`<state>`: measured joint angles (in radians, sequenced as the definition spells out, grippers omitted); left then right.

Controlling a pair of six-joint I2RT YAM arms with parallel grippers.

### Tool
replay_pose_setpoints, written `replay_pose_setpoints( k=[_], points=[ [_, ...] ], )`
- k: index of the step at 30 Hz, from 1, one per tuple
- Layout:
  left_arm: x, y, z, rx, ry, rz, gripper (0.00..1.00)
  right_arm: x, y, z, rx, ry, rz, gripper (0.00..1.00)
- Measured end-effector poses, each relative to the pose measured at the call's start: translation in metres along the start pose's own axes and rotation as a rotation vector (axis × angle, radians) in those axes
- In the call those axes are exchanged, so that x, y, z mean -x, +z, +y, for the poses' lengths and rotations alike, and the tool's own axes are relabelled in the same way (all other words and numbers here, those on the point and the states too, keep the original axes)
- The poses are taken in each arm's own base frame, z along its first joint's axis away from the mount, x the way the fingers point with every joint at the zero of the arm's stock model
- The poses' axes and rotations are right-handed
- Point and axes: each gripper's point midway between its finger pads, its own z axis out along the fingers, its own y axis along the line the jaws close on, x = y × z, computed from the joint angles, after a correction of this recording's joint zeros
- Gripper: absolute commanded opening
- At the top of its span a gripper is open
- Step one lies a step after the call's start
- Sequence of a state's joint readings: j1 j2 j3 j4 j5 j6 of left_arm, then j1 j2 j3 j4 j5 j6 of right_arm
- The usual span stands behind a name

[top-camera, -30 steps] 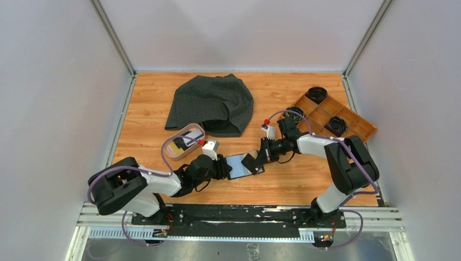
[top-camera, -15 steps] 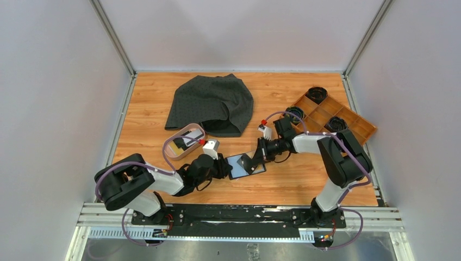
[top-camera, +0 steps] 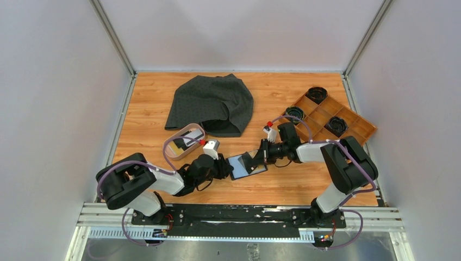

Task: Put the credit cards into the card holder
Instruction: Insert the credit card into the card holder.

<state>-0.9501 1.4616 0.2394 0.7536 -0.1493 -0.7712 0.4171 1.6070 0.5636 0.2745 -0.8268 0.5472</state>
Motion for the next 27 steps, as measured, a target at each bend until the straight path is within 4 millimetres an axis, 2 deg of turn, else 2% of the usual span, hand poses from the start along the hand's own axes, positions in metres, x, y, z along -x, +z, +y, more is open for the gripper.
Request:
replay_pose_setpoints(
  k=[12,20,27],
  points=[
    [-0.001,0.004,-0.004,-0.027,-0.021,0.003,0.26,0.005,0.005,0.002,0.031,-0.003,-0.045,0.0],
    [-0.002,0.003,-0.005,-0.03,-0.027,0.005,0.26,-0.002,0.012,0.006,0.042,-0.015,-0.019,0.0],
    [-0.002,0.003,-0.005,-0.031,-0.03,0.006,0.26,-0.007,0.014,0.007,0.038,-0.043,0.003,0.14]
  ],
)
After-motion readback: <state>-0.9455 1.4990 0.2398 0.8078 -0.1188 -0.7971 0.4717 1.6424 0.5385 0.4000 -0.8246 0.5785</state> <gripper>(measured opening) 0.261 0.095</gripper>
